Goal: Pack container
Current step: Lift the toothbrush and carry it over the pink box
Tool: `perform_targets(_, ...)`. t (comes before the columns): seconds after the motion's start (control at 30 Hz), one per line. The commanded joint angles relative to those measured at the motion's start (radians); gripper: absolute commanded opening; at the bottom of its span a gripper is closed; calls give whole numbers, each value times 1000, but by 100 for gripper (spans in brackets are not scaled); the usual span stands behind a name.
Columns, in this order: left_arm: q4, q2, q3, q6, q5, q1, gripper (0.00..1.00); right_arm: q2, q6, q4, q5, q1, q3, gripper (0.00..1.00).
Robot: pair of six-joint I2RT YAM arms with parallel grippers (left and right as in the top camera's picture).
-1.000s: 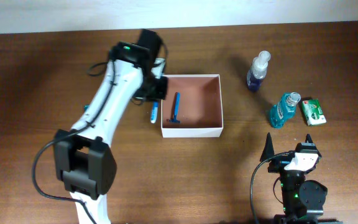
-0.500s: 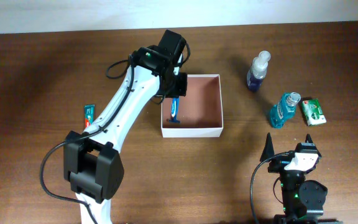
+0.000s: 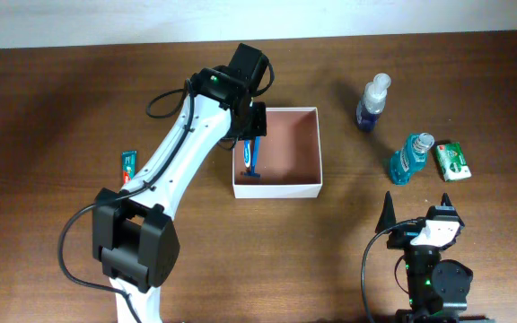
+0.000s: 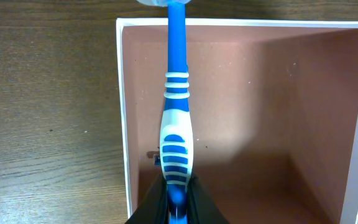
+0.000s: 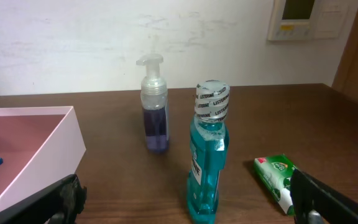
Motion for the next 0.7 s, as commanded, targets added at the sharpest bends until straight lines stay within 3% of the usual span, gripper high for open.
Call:
perform_targets(0.0,10,53,8,-16,-14,0,7,-6,1,-8,9,-6,-5,98)
perform_targets(0.67,10,138,7,-15,1,-18,7,-6,1,-8,9,-6,-5,99)
